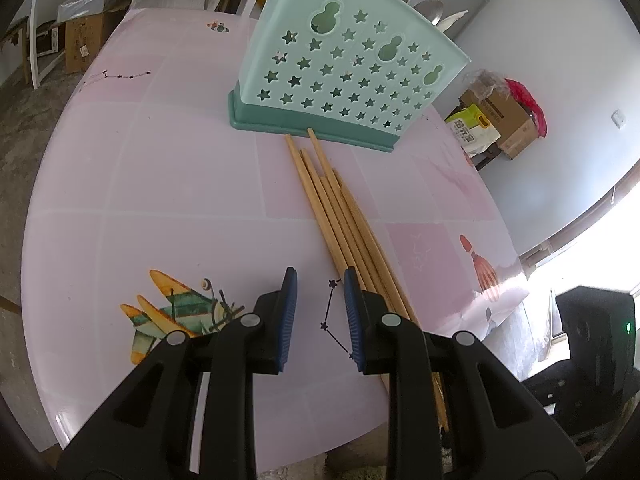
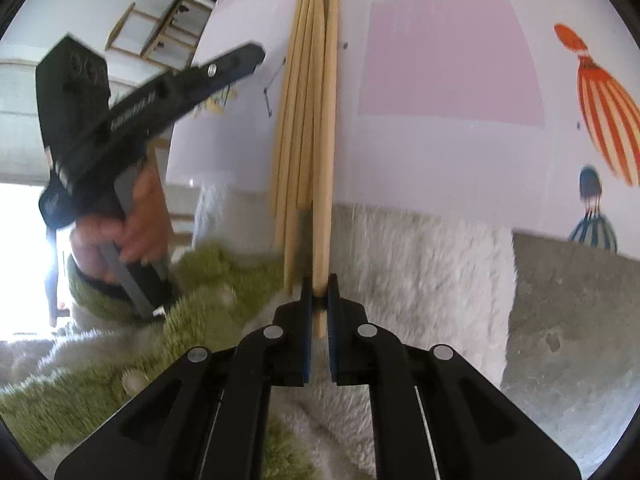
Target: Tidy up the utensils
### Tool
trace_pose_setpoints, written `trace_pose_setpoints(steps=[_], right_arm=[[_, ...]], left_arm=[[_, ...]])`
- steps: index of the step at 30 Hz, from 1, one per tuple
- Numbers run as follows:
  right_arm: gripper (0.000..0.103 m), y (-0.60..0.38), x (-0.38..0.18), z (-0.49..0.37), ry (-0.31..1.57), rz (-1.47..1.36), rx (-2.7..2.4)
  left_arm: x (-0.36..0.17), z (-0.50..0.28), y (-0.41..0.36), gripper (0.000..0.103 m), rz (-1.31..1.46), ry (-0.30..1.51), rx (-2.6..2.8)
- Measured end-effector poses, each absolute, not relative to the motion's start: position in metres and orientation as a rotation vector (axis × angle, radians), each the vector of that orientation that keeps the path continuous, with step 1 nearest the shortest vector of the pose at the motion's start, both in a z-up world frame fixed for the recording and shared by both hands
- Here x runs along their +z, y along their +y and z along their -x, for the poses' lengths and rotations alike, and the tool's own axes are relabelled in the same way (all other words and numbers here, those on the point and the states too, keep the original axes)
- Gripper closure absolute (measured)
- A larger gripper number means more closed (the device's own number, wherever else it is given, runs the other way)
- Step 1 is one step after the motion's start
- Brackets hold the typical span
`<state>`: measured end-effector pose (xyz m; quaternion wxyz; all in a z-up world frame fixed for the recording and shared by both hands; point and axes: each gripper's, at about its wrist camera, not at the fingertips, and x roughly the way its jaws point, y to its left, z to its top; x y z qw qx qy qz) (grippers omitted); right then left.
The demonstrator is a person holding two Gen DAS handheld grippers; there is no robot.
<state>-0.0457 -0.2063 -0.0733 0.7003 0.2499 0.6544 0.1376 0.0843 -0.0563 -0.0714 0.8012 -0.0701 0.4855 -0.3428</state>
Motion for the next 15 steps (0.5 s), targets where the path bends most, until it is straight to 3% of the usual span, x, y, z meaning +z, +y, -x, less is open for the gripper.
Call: trace_pose_setpoints(steps=[8, 10, 12, 15], right_arm=[[0.095, -0.226, -0.066, 0.015, 1.395, -0.617, 0.263], [0.091, -0.228, -0.061, 0.016, 1.387, -0.582, 0.239], [0.078, -0.235, -0.052, 0.019, 1.362, -0.56, 0.209], [0.075, -0.245, -0.042, 0.025, 1.312, -0.527, 0.151]], left_arm=[[-0.07, -0.085, -0.052, 0.081, 0.162, 1.038, -0.722], [-0.069, -0.085, -0.051, 0.081, 0.16, 1.033, -0.725], [-0.069, -0.085, -0.05, 0.081, 0.16, 1.028, -0.73], [-0.069, -0.086, -0.053, 0.081, 0.151, 1.021, -0.742]])
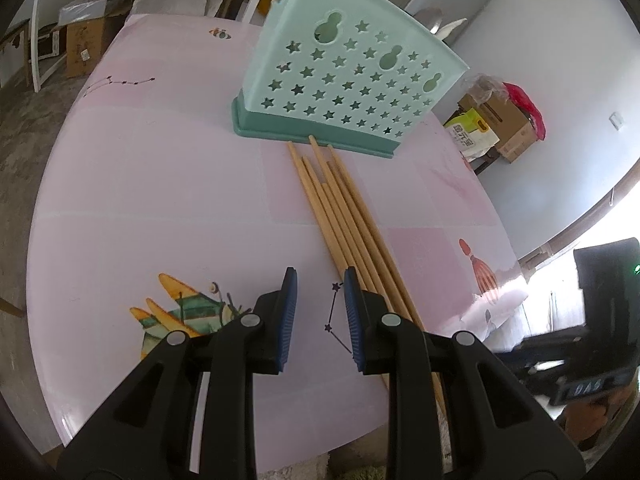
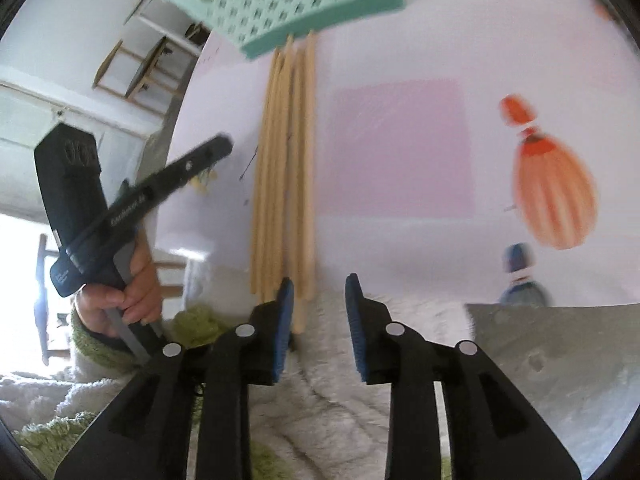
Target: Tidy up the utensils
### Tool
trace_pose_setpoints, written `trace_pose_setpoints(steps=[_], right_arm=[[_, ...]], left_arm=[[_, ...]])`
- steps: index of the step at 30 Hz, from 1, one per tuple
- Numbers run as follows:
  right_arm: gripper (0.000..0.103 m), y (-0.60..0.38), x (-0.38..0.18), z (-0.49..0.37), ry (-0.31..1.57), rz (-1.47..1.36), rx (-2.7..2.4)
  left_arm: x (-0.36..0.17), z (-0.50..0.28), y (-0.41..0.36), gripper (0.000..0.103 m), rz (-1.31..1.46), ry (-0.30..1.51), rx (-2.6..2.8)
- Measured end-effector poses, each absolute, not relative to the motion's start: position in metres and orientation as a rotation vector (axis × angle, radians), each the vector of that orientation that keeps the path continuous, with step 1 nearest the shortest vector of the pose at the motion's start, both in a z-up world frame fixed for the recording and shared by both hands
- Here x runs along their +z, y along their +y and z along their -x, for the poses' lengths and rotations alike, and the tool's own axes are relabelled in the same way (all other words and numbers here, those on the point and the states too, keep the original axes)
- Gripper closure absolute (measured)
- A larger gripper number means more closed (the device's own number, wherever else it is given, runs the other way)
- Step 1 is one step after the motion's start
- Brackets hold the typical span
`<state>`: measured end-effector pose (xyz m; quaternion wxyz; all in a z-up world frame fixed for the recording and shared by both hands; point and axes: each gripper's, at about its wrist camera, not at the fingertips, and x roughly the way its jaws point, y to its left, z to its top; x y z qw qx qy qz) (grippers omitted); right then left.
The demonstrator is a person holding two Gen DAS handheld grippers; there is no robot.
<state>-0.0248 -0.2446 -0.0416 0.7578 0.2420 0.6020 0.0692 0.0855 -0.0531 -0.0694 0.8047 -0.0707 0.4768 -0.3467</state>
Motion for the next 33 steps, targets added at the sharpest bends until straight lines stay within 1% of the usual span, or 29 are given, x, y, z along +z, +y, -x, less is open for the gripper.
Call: trace_pose_setpoints(steps=[5, 10, 19, 33], right_arm=[[0.073, -0.265, -0.024, 0.03, 1.206, -0.534, 0.072], [0.072, -0.266, -0.024, 0.028, 1.157, -0.553, 0.053], [0.072, -0.264, -0.027, 0.025, 1.103, -0.583, 0.045], [0.072, -0.254, -0.027, 0.018, 1.068, -0.509, 0.027]], left_arm=[[-0.067, -0.083, -0.068, 0.081, 0.105, 1.008, -0.757], [-0.068, -0.082, -0.084, 0.08, 0.031, 0.996, -0.734], [-0.068, -0.075, -0.098, 0.08, -0.107, 0.947, -0.677], [-0.064, -0.073, -0.09, 0.08, -0.208, 0.917, -0.576]])
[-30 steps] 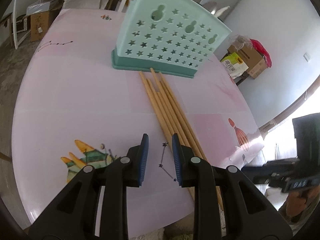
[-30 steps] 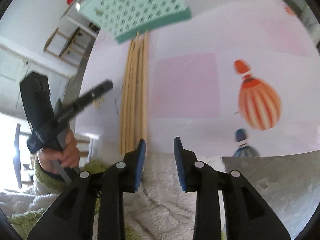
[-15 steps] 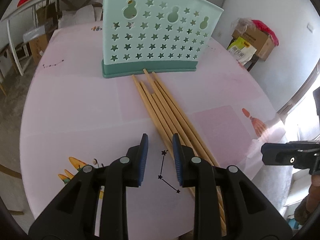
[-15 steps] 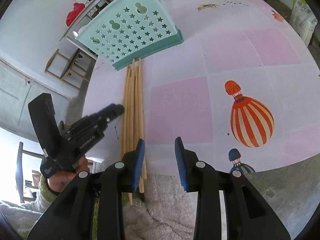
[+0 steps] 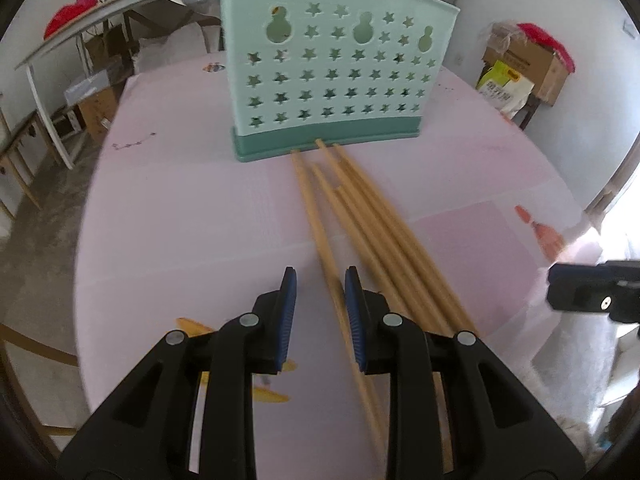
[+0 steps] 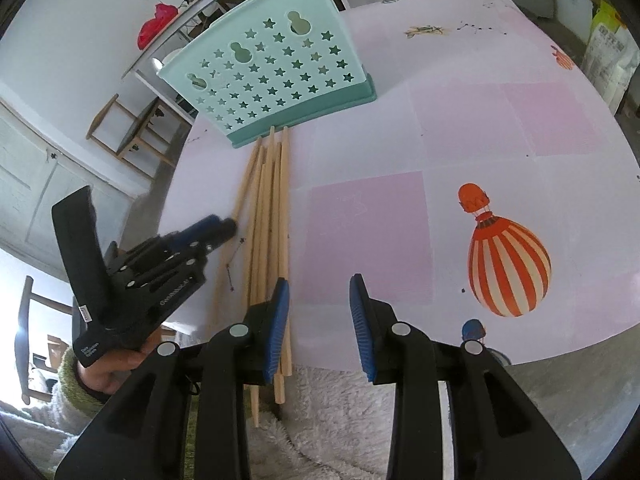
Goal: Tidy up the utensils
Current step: 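Close the left tool on a single wooden chopstick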
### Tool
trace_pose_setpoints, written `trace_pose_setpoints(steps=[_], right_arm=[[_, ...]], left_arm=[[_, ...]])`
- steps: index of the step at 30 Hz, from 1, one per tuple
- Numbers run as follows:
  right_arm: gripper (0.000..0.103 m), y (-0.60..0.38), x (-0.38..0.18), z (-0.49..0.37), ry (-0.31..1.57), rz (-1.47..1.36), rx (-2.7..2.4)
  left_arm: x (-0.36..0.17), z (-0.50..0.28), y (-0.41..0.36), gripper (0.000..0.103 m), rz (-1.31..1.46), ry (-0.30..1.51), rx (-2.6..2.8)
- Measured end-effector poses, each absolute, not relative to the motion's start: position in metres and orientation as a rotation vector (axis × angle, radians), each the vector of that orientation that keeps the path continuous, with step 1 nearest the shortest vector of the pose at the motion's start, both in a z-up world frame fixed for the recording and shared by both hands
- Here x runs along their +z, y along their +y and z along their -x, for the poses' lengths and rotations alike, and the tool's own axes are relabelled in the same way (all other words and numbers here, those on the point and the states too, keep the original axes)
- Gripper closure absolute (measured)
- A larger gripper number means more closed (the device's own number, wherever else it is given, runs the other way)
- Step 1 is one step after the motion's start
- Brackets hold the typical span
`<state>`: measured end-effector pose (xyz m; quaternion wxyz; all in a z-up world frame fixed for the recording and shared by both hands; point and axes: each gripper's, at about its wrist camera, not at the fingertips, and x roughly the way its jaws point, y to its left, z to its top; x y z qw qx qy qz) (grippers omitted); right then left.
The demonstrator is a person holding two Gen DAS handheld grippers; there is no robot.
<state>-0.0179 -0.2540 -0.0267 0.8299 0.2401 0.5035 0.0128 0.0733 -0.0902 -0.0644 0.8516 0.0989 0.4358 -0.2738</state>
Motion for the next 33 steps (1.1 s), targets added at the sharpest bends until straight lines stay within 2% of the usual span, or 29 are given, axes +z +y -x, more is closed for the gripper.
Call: trace_pose_setpoints(steps=[11, 16, 19, 26, 33], right_arm=[[0.072, -0.243, -0.032, 0.0, 1.036, -0.42, 0.045], [0.081, -0.221, -0.039, -0.017, 1.05, -0.305, 0.084], [0.086, -0.211, -0.044, -0.023, 1.065, -0.256, 0.097], [0.094, -0.197, -0.049, -0.031, 1.077, -0.19, 0.113], [0.096, -0.201, -0.05, -0.035, 1.089, -0.186, 0.096]], left_arm=[[-0.062, -0.085, -0.055, 0.081, -0.163, 0.944, -0.522], [-0.064, -0.087, -0.05, 0.093, -0.143, 0.96, -0.5], [-0.065, -0.09, -0.045, 0.096, -0.111, 0.978, -0.491], [-0.065, -0.091, -0.04, 0.097, -0.084, 0.993, -0.476], [-0.065, -0.089, -0.036, 0.098, -0.058, 1.002, -0.473]])
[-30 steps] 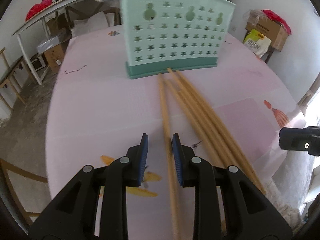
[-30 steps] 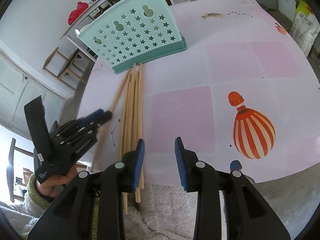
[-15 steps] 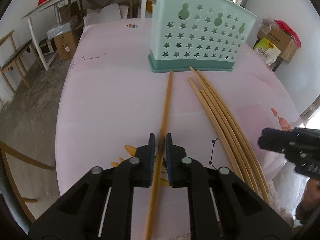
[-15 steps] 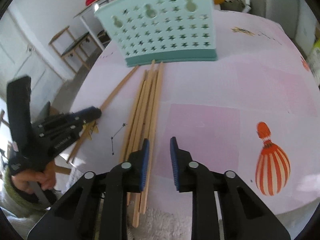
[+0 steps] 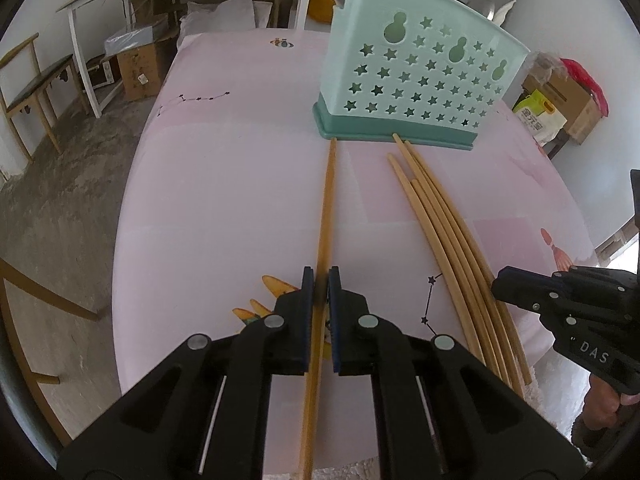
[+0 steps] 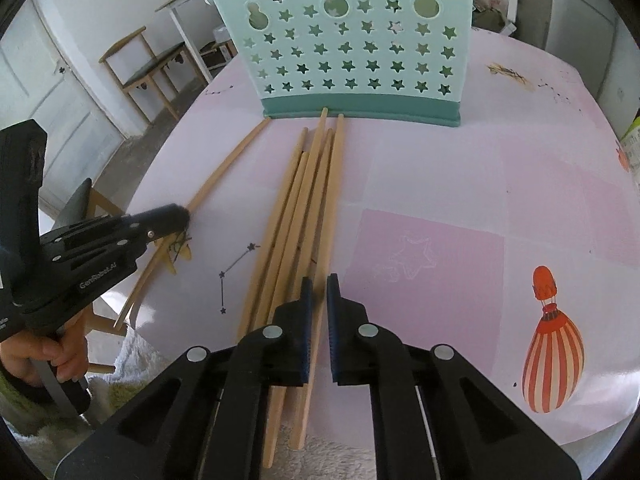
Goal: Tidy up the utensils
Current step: 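Close the left tool on a single wooden chopstick, then lift the chopstick with the left tool while the right tool grips it too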
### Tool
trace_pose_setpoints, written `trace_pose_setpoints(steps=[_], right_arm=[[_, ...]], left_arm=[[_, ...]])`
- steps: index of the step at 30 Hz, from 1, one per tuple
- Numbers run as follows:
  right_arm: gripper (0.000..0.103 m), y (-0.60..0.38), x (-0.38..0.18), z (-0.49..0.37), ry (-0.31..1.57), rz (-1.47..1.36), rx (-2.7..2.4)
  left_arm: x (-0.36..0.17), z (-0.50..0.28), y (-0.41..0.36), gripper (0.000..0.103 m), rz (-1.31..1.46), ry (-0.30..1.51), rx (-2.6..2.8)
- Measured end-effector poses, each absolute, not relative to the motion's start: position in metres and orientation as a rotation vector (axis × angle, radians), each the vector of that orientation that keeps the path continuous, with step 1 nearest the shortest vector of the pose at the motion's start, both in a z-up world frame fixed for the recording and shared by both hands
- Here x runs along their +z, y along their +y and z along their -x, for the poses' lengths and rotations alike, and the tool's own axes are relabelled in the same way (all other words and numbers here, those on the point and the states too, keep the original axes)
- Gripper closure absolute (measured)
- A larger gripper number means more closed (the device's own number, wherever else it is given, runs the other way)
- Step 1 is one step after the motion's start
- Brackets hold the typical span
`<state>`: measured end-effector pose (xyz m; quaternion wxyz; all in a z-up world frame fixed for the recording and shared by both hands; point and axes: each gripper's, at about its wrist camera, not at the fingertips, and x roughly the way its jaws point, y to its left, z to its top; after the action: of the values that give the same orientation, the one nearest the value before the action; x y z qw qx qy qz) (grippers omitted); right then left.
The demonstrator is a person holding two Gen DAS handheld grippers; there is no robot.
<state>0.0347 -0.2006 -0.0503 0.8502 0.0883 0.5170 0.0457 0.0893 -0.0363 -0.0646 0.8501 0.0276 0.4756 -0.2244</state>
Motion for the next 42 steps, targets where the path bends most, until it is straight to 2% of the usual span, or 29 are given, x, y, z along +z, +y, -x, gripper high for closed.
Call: trace_pose_setpoints(steps=[14, 19, 21, 25, 36, 38, 40, 42], right_arm=[[0.097, -0.228, -0.051, -0.017, 1.126, -0.198, -0.016], [0.094, -0.236, -0.05, -0.026, 1.134, -0.2, 0.012], [0.089, -0.237, -0.05, -0.034, 1.133, -0.205, 0.033], [0.089, -0.235, -0.051, -0.056, 1.123, -0.152, 0.038], [0.089, -0.237, -0.048, -0.1, 1.095, -0.128, 0.047], [0.09, -0.232, -0.049, -0.104, 1.09, -0.1, 0.04], [0.096, -0.226, -0.049, -0.106, 1.08, -0.066, 0.033], [0.096, -0.223, -0.048, -0.107, 1.074, -0.062, 0.033]], left_arm=[[-0.06, -0.082, -0.021, 0.097, -0.022, 1.049, -0.449], [-0.055, -0.099, -0.026, 0.085, -0.031, 1.051, -0.471], [-0.054, -0.109, -0.034, 0.085, -0.055, 1.05, -0.48], [-0.057, -0.127, -0.049, 0.085, -0.109, 1.054, -0.452], [-0.061, -0.147, -0.075, 0.086, -0.237, 0.997, -0.37], [-0.06, -0.149, -0.077, 0.089, -0.24, 0.99, -0.36], [-0.06, -0.148, -0.078, 0.098, -0.242, 0.985, -0.351], [-0.061, -0.145, -0.079, 0.098, -0.246, 0.974, -0.341]])
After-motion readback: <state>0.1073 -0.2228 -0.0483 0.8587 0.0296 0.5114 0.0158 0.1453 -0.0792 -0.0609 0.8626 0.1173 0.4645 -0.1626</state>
